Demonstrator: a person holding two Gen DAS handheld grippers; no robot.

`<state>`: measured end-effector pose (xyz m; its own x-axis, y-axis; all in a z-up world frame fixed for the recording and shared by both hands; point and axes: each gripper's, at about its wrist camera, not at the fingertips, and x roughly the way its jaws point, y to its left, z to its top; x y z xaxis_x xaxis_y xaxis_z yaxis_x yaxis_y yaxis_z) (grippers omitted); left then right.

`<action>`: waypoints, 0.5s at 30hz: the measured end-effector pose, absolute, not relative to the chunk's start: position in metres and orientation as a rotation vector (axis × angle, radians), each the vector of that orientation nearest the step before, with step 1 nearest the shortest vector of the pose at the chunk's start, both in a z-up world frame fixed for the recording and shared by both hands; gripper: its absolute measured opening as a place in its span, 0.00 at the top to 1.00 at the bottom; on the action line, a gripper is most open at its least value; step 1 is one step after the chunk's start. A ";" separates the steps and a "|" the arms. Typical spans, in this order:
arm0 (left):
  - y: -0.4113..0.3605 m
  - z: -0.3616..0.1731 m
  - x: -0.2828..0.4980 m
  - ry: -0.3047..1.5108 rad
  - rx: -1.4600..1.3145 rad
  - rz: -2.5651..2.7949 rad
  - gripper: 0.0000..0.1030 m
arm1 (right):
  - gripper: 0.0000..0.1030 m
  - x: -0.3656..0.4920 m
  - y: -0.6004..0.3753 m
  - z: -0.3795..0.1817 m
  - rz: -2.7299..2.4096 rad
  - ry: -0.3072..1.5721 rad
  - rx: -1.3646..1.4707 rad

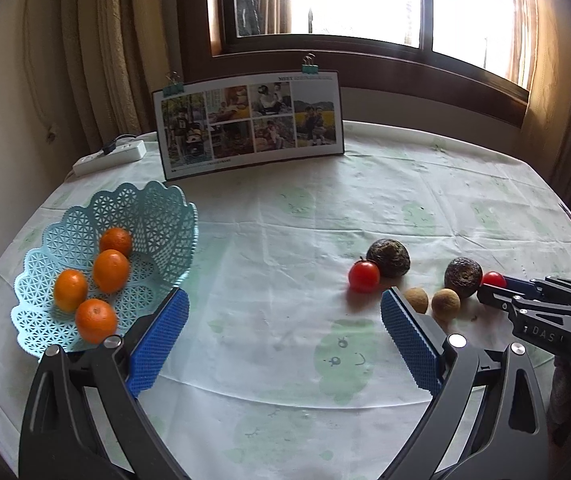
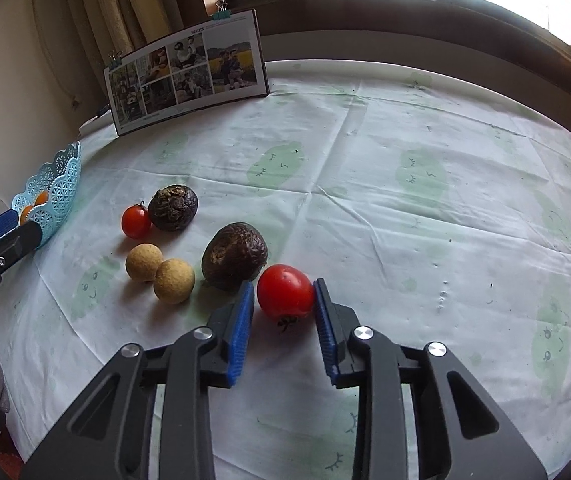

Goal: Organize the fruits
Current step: 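Grasp a small tan round fruit with the left tool while the right tool holds the tomato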

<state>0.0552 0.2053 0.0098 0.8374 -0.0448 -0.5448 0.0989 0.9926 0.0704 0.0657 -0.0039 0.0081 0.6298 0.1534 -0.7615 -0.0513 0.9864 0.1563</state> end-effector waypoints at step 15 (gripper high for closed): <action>0.152 -0.017 0.078 0.679 0.164 -0.219 0.19 | 0.73 0.059 -0.015 0.011 0.107 0.858 0.175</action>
<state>0.0782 0.1524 -0.0174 0.7567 -0.1468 -0.6371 0.2532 0.9642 0.0785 0.0593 -0.0147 0.0112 0.6501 0.1642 -0.7419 -0.0238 0.9803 0.1961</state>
